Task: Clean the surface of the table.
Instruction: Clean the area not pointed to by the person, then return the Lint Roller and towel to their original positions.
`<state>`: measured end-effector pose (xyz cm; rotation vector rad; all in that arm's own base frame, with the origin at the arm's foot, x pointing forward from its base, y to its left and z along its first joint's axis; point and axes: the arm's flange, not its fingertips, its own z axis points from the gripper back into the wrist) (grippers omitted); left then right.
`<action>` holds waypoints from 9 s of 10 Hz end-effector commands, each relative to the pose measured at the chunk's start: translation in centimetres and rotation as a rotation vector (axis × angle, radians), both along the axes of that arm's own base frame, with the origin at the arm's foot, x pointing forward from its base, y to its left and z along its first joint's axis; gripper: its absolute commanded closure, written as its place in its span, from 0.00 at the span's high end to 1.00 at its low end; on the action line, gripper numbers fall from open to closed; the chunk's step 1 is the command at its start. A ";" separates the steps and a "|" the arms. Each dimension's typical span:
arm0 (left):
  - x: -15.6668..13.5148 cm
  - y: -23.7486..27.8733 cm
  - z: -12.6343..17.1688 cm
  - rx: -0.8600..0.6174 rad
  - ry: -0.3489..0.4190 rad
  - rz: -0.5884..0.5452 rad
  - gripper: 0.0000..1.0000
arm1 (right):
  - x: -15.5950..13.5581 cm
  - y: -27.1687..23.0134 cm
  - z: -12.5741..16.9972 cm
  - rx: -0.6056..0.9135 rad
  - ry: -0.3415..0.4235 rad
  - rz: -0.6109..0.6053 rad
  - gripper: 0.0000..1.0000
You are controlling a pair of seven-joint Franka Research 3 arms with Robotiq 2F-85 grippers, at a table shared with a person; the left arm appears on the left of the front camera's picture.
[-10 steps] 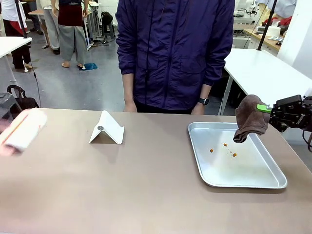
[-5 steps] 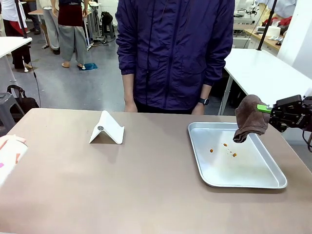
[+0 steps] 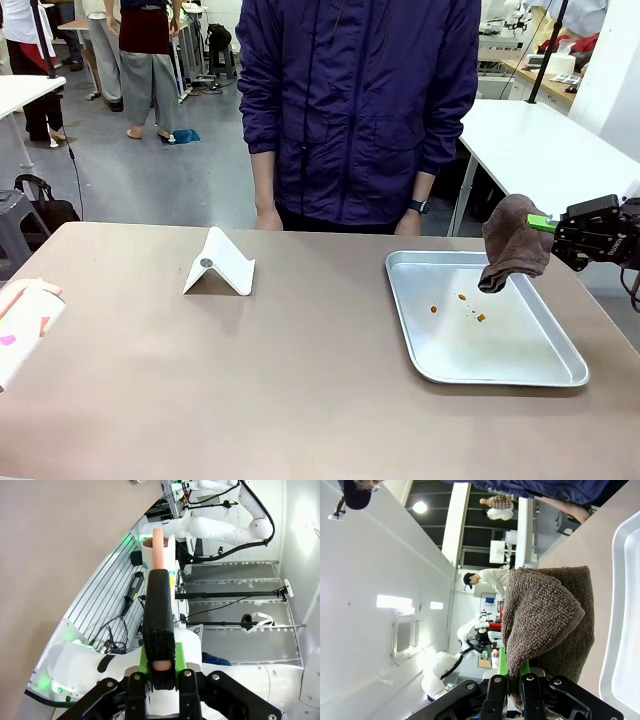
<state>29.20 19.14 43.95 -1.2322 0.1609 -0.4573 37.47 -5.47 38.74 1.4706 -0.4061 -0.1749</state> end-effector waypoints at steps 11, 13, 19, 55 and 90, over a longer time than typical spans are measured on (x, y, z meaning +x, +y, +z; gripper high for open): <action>0.0 0.3 0.4 0.000 0.010 0.010 0.22 | 3.3 1.5 1.4 -0.457 0.096 0.217 0.08; 0.0 0.3 0.4 0.000 0.010 0.010 0.22 | 4.6 0.6 2.5 -0.579 0.143 0.266 0.08; 0.0 0.3 0.4 0.000 0.010 0.010 0.22 | 9.3 2.8 -1.2 -1.149 0.207 0.047 0.08; 0.0 0.3 0.4 0.000 0.010 0.010 0.22 | 9.9 3.9 -7.2 -0.908 0.219 -0.042 0.08; 1.6 -2.8 2.9 0.072 -0.024 -0.066 0.22 | 3.2 6.3 4.2 -0.004 0.071 0.231 0.08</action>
